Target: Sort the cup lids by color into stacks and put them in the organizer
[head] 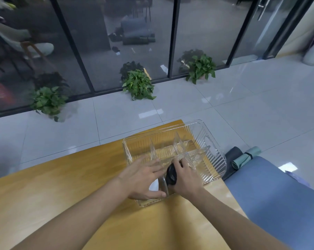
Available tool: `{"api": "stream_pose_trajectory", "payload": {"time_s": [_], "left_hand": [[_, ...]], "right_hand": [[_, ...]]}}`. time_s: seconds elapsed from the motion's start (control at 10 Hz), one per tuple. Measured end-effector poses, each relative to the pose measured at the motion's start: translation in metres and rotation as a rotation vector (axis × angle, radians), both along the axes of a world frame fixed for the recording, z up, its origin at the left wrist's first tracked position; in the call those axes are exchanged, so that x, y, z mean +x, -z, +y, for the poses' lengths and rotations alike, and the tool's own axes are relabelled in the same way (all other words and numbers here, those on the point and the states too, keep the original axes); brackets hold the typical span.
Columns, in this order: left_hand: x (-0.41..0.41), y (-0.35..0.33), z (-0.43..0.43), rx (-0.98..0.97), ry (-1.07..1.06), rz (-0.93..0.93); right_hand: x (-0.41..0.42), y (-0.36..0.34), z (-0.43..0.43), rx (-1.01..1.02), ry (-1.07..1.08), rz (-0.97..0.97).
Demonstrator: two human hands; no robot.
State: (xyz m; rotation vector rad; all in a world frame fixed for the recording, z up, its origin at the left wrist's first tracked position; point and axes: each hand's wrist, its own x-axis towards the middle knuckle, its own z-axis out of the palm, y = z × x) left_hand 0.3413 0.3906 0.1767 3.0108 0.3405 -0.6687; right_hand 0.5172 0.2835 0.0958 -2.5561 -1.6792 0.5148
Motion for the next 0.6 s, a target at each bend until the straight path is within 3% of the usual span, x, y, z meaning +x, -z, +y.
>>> {"api": "stream_pose_trajectory", "payload": {"time_s": [0.4, 0.6], "left_hand": [[-0.005, -0.008, -0.015, -0.055, -0.108, -0.017], [-0.016, -0.032, -0.026, -0.039, -0.16, -0.129]], "right_hand": [[-0.006, -0.014, -0.001, -0.064, -0.004, -0.032], [-0.008, -0.047, -0.009, 0.034, 0.007, -0.016]]}}
